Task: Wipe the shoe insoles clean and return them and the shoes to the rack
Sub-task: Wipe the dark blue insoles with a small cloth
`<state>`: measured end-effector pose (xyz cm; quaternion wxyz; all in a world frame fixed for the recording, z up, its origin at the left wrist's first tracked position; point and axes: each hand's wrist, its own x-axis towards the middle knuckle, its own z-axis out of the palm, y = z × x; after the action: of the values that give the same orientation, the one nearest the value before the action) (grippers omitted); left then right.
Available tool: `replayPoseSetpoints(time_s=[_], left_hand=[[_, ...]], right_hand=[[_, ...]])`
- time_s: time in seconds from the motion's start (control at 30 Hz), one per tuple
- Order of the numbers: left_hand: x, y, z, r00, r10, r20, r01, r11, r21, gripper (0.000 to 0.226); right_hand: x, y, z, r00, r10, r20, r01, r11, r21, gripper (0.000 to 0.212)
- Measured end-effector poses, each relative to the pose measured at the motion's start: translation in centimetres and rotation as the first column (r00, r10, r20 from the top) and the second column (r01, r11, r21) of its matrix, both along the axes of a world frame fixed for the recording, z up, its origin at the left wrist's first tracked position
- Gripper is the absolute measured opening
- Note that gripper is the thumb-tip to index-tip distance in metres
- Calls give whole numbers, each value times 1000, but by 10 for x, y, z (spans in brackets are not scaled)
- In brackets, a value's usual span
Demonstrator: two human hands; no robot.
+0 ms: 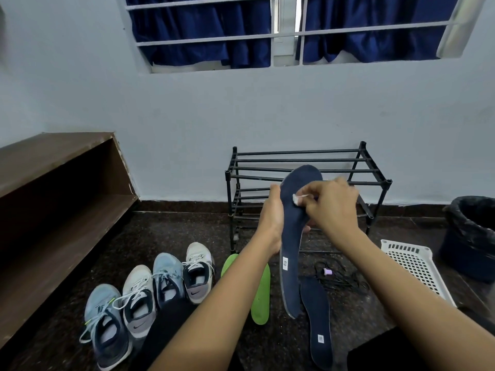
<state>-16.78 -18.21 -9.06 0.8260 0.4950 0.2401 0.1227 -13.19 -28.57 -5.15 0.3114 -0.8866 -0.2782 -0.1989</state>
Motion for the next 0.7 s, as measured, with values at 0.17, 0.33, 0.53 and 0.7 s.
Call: replayPoseSetpoints(time_s=[0.17, 0.33, 0.53, 0.7], left_hand=[[0, 17, -7, 996, 80, -34, -78, 996, 54, 58], [-2, 32, -4, 986, 152, -67, -153, 988, 3, 51], [-8, 21, -2, 996, 69, -51, -70, 997, -12, 53], [-11, 17, 3, 995, 93, -32, -94, 995, -20, 55]], right_hand=[[-37, 13, -16, 988, 152, 42, -140, 968, -210, 19], [-48, 20, -22, 977, 188, 102, -160, 959, -236, 24], [-18, 16, -9, 991, 9, 132, 13, 986, -168, 17], [-11, 15, -6, 999, 33, -7, -34, 997, -72, 12]])
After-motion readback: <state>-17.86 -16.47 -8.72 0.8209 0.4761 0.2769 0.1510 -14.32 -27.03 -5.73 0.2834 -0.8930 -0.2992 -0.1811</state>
